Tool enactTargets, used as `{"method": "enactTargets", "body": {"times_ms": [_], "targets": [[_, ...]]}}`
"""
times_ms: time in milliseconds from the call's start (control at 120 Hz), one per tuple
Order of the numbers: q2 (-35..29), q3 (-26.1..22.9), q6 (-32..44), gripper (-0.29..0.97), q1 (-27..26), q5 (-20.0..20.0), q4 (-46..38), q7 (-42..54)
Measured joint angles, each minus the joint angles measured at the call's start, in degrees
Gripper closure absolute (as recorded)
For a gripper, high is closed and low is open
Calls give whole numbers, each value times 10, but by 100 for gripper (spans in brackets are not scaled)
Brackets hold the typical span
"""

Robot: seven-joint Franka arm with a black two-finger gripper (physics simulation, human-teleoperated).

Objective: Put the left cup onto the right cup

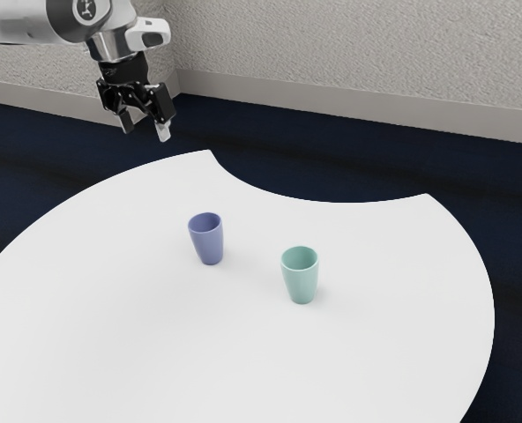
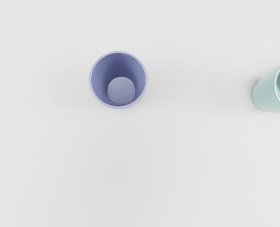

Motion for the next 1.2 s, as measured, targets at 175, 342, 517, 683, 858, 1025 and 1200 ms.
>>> {"method": "enactTargets", "body": {"times_ms": [175,342,517,683,858,1025,1200], "targets": [[0,0,1,0,0,0,0,1],[2,0,1,0,0,0,0,1],[7,0,-2,0,0,-1,0,2],[34,0,0,0,0,-2,6,2],[69,0,6,0,1,-7,24,5],[96,-2,25,0,1,-13,27,7],[121,-6,41,0,1,-18,25,6]]}}
